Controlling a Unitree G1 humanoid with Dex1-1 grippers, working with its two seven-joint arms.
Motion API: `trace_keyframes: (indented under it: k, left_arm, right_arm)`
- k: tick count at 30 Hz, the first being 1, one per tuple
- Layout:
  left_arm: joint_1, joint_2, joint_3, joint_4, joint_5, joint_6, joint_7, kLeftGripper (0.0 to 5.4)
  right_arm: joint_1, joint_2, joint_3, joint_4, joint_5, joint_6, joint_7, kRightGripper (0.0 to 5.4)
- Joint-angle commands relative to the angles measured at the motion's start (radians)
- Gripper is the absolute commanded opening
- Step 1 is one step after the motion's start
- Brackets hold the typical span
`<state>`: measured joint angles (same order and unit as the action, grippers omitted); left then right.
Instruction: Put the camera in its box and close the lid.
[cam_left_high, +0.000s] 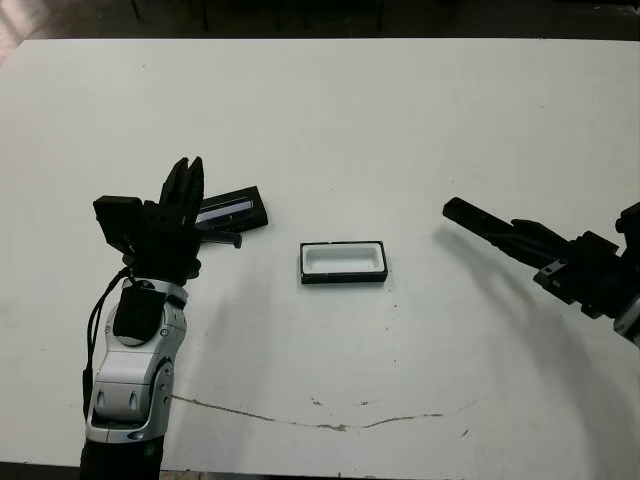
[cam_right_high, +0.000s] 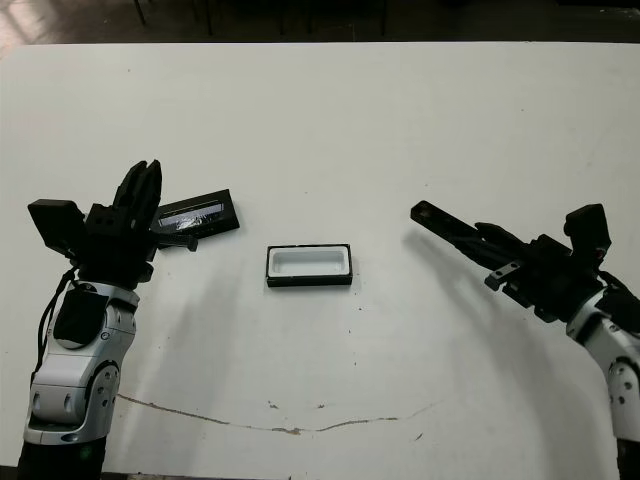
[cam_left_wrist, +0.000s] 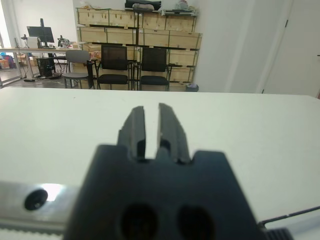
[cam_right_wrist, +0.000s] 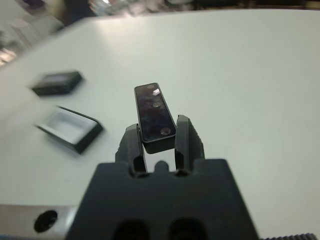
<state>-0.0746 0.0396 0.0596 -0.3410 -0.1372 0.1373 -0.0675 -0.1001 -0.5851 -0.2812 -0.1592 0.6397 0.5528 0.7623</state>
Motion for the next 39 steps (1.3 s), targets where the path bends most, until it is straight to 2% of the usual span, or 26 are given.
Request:
trace_keyframes:
  k: [1,6,8,12,17,22,28,39]
  left_arm:
    - [0.021,0.008,0.003,0.008,0.004,0.013,0.001,0.00]
    - [0.018,0.007,0.001,0.010,0.002,0.015,0.000,0.00]
    - [0.017,0.010,-0.002,0.015,0.009,0.006,-0.001,0.00]
    - [0.015,0.009,-0.002,0.014,0.011,0.005,-0.001,0.00]
    - [0.016,0.008,-0.001,0.009,0.009,0.010,0.000,0.00]
    - [0.015,0.006,0.000,0.011,0.011,0.011,0.003,0.00]
    - [0.012,0.006,-0.002,0.020,0.013,0.000,0.002,0.00]
    - [0.021,0.006,-0.002,0.018,0.020,-0.009,0.005,0.00]
  right_arm:
    - [-0.027,-0.021,0.013,0.003,0.027,0.039,0.029,0.00]
    - [-0.093,-0.066,0.084,-0.017,0.013,0.080,0.069,0.00]
    - [-0.123,-0.076,0.127,-0.013,-0.009,0.069,0.094,0.00]
    - [-0.184,-0.082,0.214,-0.009,-0.050,0.069,0.131,0.00]
    - [-0.272,-0.079,0.317,0.010,-0.076,0.114,0.190,0.00]
    - [-0.335,-0.067,0.393,0.045,-0.138,0.064,0.249,0.00]
    - [-0.382,-0.053,0.425,0.109,-0.169,0.053,0.295,0.00]
    - [-0.459,-0.071,0.468,0.174,-0.239,0.062,0.353,0.00]
